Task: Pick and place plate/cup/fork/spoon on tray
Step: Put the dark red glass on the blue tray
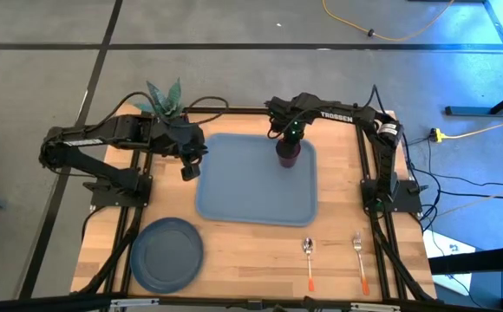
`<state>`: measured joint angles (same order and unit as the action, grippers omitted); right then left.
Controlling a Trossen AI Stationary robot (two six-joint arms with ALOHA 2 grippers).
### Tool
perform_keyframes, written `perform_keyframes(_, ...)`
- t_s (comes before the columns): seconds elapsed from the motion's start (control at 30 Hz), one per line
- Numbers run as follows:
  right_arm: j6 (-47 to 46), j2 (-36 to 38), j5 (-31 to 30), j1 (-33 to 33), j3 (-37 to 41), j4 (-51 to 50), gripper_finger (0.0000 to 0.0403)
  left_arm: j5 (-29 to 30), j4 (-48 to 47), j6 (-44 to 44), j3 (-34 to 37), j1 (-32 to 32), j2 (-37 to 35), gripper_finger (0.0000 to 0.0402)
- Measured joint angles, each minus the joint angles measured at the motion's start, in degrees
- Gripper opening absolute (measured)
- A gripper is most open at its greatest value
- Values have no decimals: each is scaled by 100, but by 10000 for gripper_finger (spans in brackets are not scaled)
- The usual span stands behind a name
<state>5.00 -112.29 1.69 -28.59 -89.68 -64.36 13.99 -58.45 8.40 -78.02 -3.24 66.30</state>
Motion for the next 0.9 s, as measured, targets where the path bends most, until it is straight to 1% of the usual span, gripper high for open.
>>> perform_keyframes(0.07, 1, 0, 15, -25, 1, -8, 17, -5, 0, 1, 0, -52, 0, 50)
perform_keyframes(0.2, 1, 0, -9, -40, 3, -36, 51, -14, -1, 0, 0, -79, 0, 50)
perform_keyframes(0.27, 1, 0, -11, -40, 3, -70, 58, -17, -1, -1, 0, -77, 0, 50)
perform_keyframes(0.57, 3, -1, -9, -38, -9, -171, 63, -17, -1, 1, 0, -77, 0, 50)
perform_keyframes(0.63, -2, -9, -19, -38, -112, -363, 64, -17, -2, 2, 0, -77, 0, 50)
perform_keyframes(0.9, -152, -11, -273, -34, -494, -549, 64, -17, -146, 41, 0, -77, 0, 50)
